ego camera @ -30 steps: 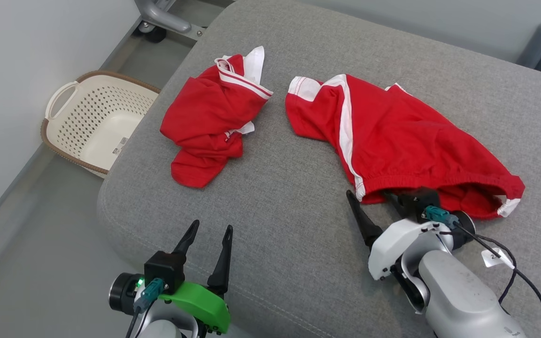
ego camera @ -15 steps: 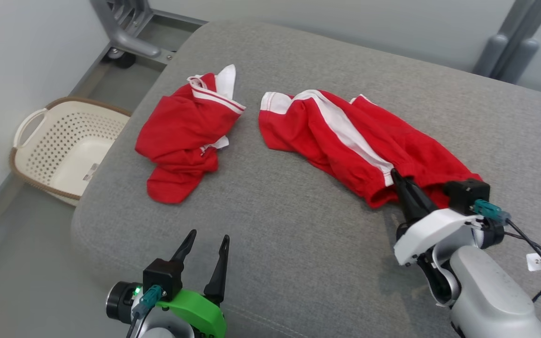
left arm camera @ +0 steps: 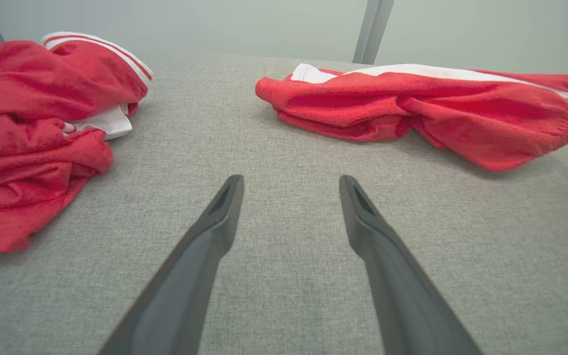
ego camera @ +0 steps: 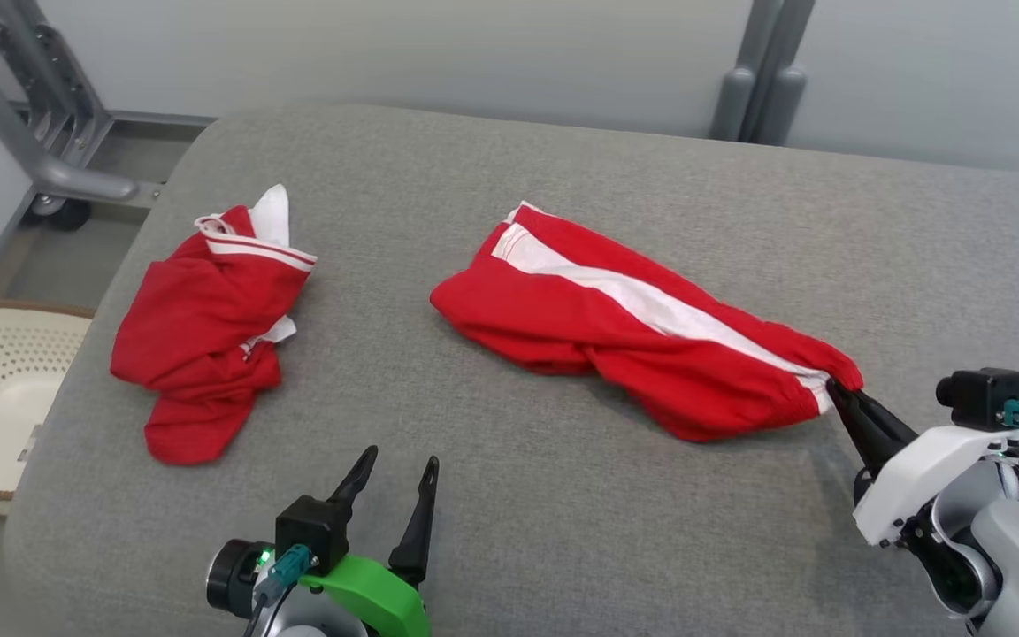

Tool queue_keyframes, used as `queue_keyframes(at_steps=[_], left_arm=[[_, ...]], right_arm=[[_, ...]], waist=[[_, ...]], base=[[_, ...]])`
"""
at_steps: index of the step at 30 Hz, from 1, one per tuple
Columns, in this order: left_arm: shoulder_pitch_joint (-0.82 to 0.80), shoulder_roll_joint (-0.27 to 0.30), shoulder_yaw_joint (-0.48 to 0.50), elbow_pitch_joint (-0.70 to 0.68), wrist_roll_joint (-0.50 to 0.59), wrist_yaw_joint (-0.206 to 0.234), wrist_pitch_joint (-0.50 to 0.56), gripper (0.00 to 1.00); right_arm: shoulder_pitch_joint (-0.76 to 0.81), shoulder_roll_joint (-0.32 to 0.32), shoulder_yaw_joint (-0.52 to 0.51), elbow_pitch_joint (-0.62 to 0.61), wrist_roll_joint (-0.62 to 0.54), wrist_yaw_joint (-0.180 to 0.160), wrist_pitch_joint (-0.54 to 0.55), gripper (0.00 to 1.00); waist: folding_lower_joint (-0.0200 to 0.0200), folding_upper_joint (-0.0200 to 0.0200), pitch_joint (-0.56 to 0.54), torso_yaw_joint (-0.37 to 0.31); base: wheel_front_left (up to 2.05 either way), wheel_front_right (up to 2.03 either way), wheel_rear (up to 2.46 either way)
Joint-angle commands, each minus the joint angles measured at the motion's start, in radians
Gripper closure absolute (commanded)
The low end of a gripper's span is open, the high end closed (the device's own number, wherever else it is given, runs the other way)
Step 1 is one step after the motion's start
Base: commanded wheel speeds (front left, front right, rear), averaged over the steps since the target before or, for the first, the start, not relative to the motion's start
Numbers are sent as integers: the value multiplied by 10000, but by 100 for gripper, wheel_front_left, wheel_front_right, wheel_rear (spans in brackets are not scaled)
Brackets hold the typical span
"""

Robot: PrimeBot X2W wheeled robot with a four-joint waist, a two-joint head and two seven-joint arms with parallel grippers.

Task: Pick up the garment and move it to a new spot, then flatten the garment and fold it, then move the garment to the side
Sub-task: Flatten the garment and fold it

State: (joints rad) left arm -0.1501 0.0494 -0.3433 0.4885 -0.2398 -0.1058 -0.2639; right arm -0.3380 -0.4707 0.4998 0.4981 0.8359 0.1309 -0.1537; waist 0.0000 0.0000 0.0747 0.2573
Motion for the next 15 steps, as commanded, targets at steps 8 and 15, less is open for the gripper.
queue_keyframes(at_steps=[8, 15], left_arm=[[-130, 26, 52, 76, -95, 3, -11, 0], [-328, 26, 127, -75, -255, -60, -11, 0]], right_arm=[[634, -1052, 784, -142, 1123, -3, 10, 100], [347, -1050, 1090, 294, 1213, -3, -359, 0]], waist=[[0, 0, -422, -1020], [0, 0, -376, -1509]], base=[[0, 0, 0], [0, 0, 0]])
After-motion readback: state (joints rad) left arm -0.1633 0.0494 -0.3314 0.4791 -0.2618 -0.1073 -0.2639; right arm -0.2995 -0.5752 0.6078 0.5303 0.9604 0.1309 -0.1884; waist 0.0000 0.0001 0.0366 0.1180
